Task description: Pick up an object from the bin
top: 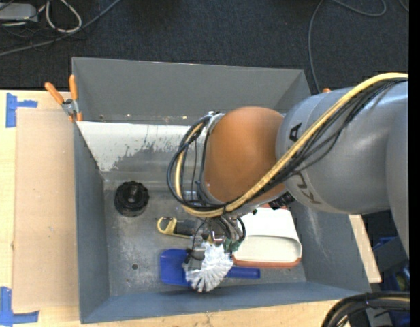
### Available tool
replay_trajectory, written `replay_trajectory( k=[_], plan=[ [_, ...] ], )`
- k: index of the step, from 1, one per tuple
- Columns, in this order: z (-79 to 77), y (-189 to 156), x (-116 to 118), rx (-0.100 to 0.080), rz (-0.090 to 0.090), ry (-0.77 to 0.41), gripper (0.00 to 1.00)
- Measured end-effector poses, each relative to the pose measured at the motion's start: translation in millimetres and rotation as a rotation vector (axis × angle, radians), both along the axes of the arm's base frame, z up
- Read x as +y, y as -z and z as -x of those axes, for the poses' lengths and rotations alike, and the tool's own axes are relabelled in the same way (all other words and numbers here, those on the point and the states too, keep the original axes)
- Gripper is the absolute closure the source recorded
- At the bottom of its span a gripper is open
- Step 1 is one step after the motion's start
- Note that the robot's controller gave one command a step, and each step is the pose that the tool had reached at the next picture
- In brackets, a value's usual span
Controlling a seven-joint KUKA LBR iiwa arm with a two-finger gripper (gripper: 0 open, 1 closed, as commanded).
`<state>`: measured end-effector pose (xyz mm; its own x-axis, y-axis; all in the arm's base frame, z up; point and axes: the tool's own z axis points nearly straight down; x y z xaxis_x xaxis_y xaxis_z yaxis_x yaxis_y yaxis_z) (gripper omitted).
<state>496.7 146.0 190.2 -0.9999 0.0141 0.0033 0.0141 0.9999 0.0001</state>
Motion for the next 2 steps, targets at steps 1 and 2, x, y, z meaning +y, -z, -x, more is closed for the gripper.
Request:
replay_trajectory(
  k=[1, 2],
  plan=[
    [11.6, 54, -12, -0.001, 0.0, -0.021, 0.0],
    [-32.8, 64, 18, -0.004, -0.002, -0.017, 0.0]
  ],
)
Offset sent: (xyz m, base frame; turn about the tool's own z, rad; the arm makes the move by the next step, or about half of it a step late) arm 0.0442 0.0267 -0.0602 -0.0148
